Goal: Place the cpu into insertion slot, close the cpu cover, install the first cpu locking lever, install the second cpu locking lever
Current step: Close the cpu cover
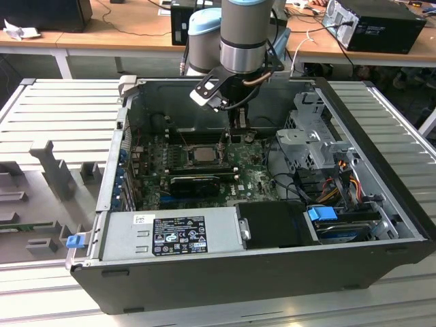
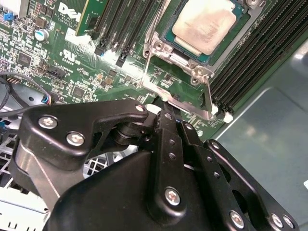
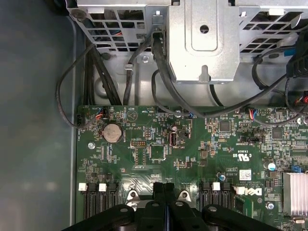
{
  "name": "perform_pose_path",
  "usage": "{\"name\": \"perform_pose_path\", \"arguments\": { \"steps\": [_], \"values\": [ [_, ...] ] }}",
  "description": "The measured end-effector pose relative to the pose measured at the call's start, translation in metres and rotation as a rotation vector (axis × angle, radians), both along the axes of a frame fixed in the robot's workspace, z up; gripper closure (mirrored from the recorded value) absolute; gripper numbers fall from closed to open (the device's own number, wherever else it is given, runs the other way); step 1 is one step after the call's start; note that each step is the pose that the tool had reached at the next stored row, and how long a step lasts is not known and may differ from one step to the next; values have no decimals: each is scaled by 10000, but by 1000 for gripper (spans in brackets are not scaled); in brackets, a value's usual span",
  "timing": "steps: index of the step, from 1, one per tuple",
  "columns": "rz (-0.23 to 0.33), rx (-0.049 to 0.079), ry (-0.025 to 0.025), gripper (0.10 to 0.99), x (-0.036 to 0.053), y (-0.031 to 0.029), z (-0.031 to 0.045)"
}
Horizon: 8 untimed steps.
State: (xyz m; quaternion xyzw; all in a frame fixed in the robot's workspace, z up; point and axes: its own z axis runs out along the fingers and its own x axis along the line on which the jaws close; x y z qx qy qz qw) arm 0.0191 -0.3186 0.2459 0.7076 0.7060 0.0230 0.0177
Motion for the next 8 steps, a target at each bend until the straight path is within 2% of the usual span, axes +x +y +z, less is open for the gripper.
{"name": "perform_pose_path", "arguments": {
  "steps": [8],
  "values": [
    [0, 0, 0, 980, -49, 0, 0]
  ]
}}
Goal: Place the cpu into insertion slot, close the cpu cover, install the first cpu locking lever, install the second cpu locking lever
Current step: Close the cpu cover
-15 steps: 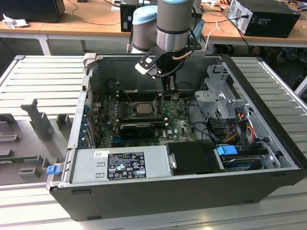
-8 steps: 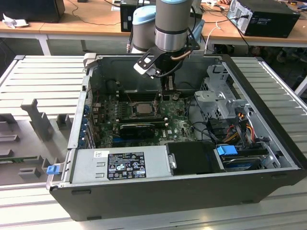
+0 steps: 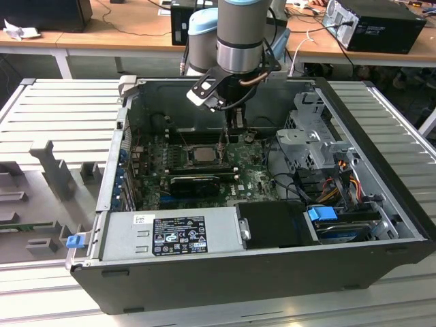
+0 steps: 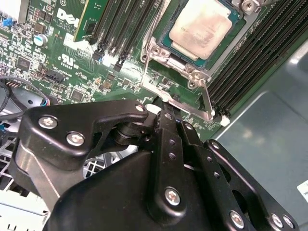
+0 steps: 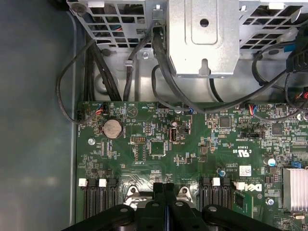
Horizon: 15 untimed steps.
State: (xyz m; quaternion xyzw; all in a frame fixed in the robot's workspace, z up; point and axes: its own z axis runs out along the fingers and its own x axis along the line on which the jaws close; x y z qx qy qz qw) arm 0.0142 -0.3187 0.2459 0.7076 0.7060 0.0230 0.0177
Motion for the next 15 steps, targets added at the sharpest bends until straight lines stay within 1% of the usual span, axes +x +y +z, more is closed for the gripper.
{"name": "perform_pose_path", "arguments": {
  "steps": [3, 7, 10, 11, 15],
  "values": [
    [0, 0, 0, 980, -23, 0, 0],
    [1, 0, 0, 980, -77, 0, -2],
    [0, 0, 0, 980, -167, 0, -4],
    [0, 0, 0, 980, -213, 0, -6],
    [1, 0, 0, 980, -240, 0, -11]
  ]
}}
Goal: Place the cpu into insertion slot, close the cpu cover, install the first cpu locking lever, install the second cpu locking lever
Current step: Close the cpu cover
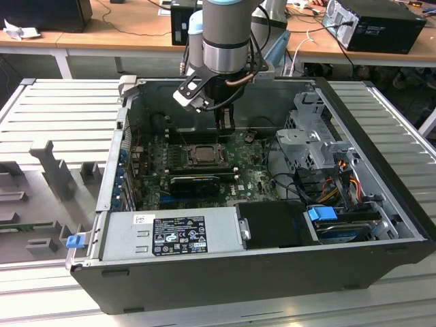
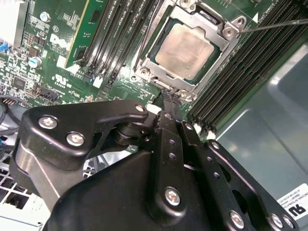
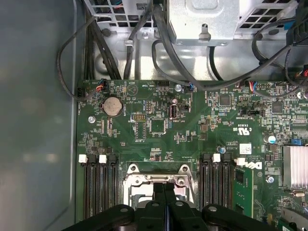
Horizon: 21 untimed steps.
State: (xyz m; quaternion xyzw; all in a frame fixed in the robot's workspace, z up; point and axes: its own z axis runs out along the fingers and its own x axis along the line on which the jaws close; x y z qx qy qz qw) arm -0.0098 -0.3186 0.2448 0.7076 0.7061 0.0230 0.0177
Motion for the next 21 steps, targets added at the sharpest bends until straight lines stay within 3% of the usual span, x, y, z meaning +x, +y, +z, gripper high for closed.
{"name": "perform_pose_path", "arguments": {
  "steps": [21],
  "values": [
    [-1, 3, -1, 980, -116, 1, -23]
  ]
}}
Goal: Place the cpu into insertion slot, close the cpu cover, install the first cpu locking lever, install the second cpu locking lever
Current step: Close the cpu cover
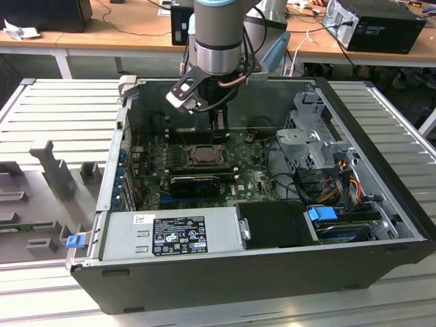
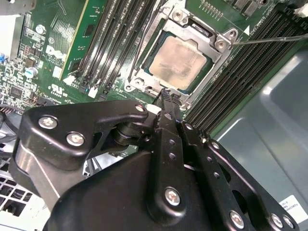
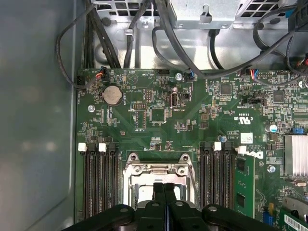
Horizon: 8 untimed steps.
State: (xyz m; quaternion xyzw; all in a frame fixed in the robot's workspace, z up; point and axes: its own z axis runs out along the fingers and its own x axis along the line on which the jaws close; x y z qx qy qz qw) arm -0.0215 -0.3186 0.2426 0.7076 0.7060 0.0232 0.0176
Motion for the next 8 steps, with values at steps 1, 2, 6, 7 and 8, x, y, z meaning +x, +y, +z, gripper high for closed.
{"name": "perform_pose_path", "arguments": {
  "steps": [1, 2, 6, 7, 8],
  "values": [
    [0, 0, 0, 980, -6, 0, 0],
    [1, -2, 1, 980, -18, 0, 1],
    [2, 0, 4, 980, -65, 0, -22],
    [16, 0, 10, 980, -71, 0, -35],
    [45, 1, 16, 980, -81, 0, -49]
  ]
}}
